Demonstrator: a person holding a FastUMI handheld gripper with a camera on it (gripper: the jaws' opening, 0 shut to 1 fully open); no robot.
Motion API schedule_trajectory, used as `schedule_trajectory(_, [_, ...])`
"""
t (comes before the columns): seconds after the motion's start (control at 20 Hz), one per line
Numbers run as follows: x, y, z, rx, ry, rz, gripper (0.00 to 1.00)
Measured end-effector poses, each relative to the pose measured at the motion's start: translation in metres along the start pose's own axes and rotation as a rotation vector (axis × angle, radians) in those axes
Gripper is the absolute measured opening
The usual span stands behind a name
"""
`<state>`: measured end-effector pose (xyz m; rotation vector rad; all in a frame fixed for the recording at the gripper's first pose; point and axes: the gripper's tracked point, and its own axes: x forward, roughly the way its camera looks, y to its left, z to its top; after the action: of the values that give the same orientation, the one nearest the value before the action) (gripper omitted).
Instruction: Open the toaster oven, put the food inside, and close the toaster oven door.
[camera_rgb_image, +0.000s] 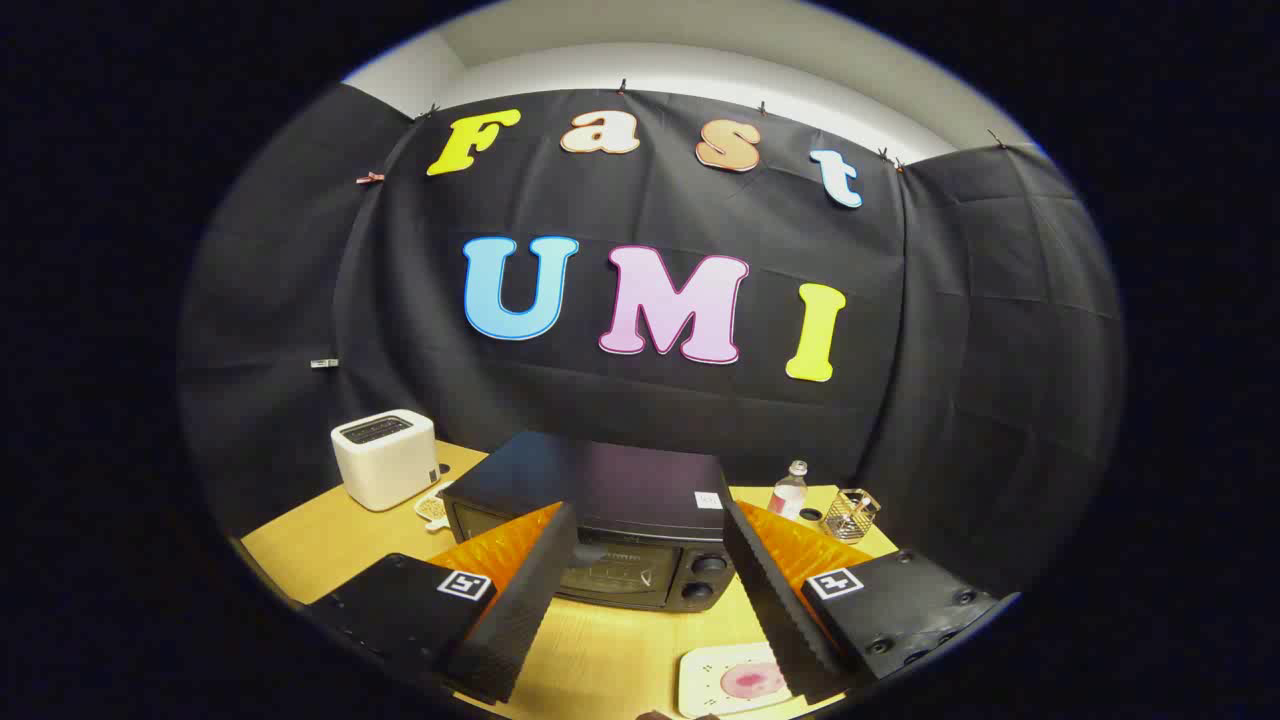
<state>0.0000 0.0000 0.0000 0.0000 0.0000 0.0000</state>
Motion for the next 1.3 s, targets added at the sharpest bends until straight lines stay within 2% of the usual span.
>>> schedule_trajectory(0.45, [-0.023, 0.016, -0.006, -0.013, 0.003, 0.026, 0.98])
schedule_trajectory(0.6, [-0.025, 0.010, -0.004, -0.021, -0.017, 0.023, 0.97])
schedule_trajectory(1.3, [-0.022, -0.004, -0.032, 0.043, 0.058, -0.017, 0.98])
